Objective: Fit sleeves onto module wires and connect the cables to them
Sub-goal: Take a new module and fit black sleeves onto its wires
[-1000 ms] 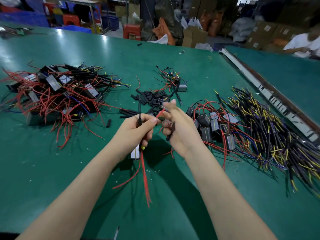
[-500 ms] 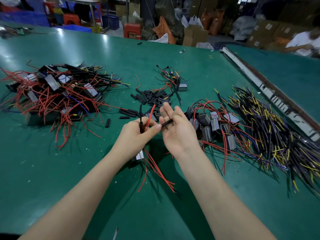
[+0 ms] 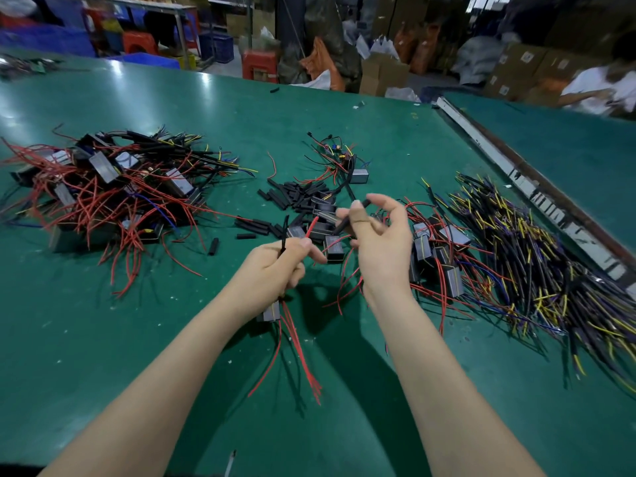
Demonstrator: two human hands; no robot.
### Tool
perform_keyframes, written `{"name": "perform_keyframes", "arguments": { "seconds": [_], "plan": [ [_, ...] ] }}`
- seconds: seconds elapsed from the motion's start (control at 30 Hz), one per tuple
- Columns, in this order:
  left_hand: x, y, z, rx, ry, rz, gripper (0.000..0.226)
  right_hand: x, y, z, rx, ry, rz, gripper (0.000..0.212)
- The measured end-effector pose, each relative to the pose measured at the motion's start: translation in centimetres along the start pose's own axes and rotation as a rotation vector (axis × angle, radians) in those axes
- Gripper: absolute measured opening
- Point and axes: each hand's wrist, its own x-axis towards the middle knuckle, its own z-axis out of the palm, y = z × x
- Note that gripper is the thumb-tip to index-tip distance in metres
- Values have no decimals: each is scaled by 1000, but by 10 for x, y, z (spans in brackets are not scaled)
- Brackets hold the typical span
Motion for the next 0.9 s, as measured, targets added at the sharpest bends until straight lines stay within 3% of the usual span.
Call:
{"name": "perform_keyframes", "arguments": {
  "seconds": [0.33, 0.9],
  "plan": [
    [-7, 1, -1, 63, -122, 108, 29, -2, -8, -1, 128, -45, -105, 16],
    [-6, -1, -2, 138, -108, 127, 24, 1, -8, -4, 8, -73, -127, 12]
  ]
}}
